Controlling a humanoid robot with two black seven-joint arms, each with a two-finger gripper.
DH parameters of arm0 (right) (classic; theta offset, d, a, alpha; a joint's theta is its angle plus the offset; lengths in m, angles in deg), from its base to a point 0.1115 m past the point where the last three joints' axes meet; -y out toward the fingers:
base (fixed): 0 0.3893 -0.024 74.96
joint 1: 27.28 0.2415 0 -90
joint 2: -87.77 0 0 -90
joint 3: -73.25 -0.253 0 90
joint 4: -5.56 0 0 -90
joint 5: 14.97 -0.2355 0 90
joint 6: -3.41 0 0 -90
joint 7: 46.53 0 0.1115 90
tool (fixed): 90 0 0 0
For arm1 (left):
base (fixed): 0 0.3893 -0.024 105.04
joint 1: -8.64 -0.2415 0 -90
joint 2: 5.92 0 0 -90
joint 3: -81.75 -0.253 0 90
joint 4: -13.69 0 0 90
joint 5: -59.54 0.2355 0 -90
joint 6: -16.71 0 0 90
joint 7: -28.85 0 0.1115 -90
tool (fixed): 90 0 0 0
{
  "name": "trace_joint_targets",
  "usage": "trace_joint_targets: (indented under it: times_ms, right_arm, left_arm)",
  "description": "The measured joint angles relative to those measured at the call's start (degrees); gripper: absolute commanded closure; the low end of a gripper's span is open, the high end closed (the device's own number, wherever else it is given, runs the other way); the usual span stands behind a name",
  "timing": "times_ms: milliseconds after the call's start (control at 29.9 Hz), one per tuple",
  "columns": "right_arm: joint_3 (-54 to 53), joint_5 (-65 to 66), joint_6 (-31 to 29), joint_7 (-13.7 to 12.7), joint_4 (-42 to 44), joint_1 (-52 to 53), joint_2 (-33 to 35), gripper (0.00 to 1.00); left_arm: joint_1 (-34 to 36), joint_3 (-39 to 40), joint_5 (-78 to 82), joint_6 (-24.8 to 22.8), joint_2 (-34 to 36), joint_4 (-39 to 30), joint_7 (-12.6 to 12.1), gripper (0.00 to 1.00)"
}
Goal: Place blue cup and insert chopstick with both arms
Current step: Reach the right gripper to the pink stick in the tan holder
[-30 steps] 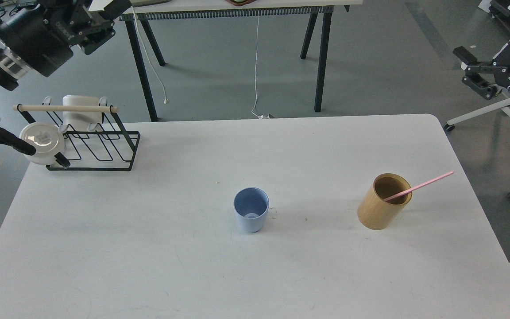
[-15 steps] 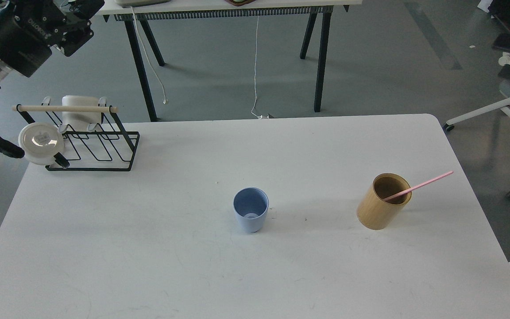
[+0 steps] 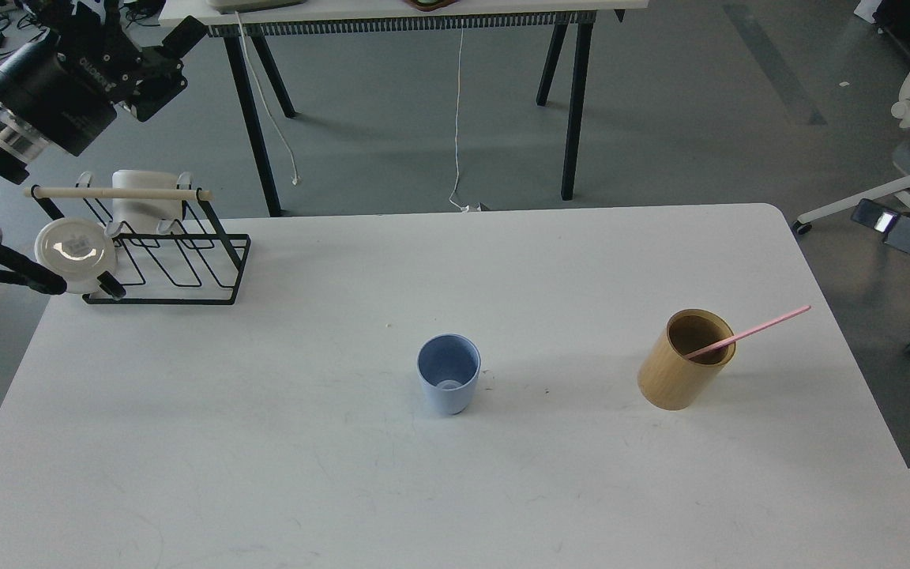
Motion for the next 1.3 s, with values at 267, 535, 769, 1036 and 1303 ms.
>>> trace_joint_targets:
  times_ms: [267, 535, 769, 1036, 1303]
  right_arm:
    - [6.42, 0.37, 5.4, 0.0, 0.15, -0.51, -2.44, 0.01]
    - [8.87, 0.36, 7.62, 0.0, 1.1, -1.58, -8.45, 0.01]
    - [8.9, 0.34, 7.71, -0.01, 3.39, -2.52, -12.16, 0.02]
    - [8.9, 0.33, 7.71, -0.01, 4.19, -3.51, -14.22, 0.07]
    - [8.9, 0.36, 7.71, -0.01, 4.09, -4.21, -14.25, 0.33]
  left_arm:
    - [-0.02, -0.09, 0.16, 0.0, -2.29, 1.62, 0.0, 0.01]
    - [-0.49, -0.09, 0.18, 0.0, -2.78, 2.4, 0.01, 0.01]
    - [-0.63, -0.02, 0.18, 0.0, -2.8, 3.56, 0.01, 0.01]
    - [-0.93, -0.02, 0.18, 0.0, -3.44, 4.13, 0.01, 0.01]
    - [-1.14, -0.01, 0.18, 0.0, -3.78, 4.34, 0.01, 0.01]
